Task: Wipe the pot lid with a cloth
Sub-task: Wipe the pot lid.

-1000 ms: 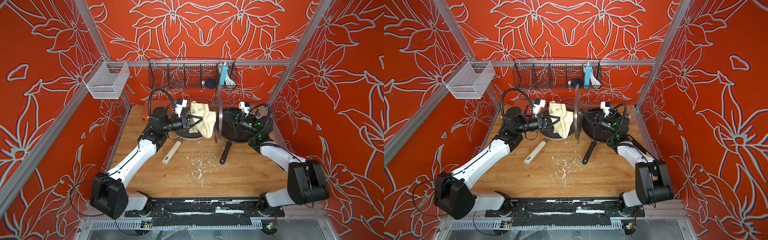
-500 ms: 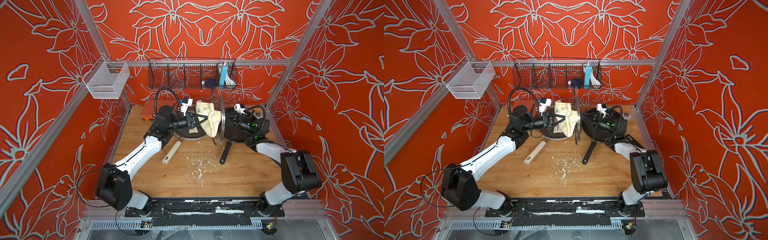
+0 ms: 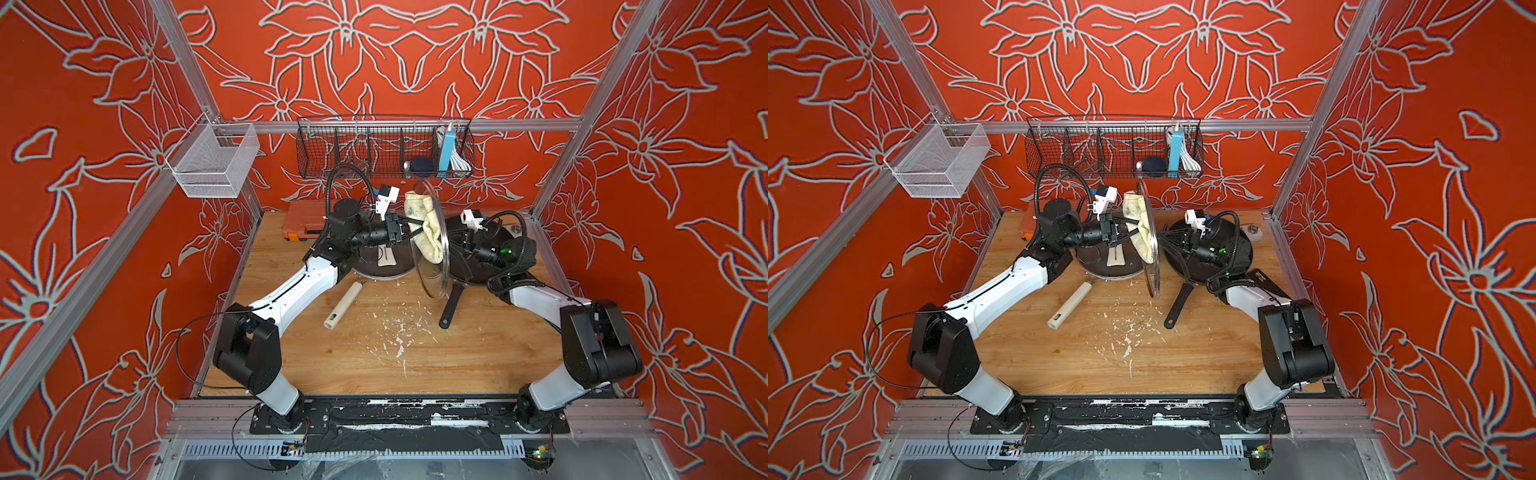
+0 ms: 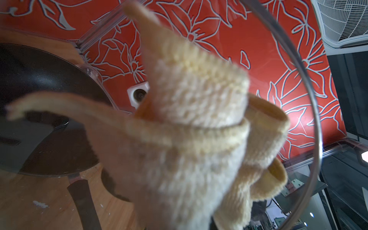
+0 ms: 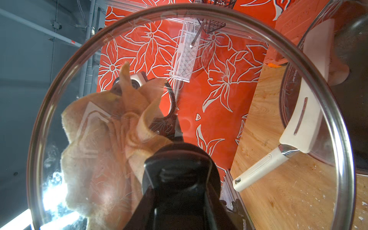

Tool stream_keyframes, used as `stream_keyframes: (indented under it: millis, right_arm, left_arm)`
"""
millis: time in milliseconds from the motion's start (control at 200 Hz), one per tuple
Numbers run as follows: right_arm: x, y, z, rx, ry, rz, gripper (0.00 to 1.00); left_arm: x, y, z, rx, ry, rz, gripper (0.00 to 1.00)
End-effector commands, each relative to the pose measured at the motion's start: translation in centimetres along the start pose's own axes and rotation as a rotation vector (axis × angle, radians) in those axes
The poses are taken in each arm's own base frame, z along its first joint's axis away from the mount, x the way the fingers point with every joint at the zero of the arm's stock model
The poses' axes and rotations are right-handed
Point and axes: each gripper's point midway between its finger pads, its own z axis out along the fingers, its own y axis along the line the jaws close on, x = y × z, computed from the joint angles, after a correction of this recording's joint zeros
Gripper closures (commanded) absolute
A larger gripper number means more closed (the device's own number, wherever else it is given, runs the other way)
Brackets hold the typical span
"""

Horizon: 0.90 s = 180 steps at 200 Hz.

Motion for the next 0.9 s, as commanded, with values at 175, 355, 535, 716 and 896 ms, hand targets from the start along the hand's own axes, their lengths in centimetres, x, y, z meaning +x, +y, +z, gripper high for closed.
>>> stream_keyframes:
  millis: [175, 355, 535, 716, 896]
  right_arm:
    - [0.6, 8.5, 0.3, -0.155, 0.008, -0.251, 1.0]
    - [0.6, 8.4, 0.3, -0.155, 0.005, -0.25, 1.0]
    - [0.3, 8.0, 0.2, -0.151, -0.004, -0.246, 1.0]
    - [0.1, 7.2, 0.3, -0.142, -0.007, -0.223, 1.0]
    - [-0.1, 6.9, 0.4, -0.138, -0.009, -0.211, 1.0]
  left_arm:
    - [-0.6, 5.8, -0.8, -0.103, -0.032, -0.037, 1.0]
    - [-0.4, 7.4, -1.1, -0.137, -0.024, -0.044, 1.0]
    - [-0.5, 4.6, -0.6, -0.106, -0.01, 0.002, 1.0]
    - [-0.7, -0.4, -0.3, -0.042, -0.01, 0.082, 1.0]
    - [-0.4, -5.0, -0.5, 0.015, -0.008, 0.152, 1.0]
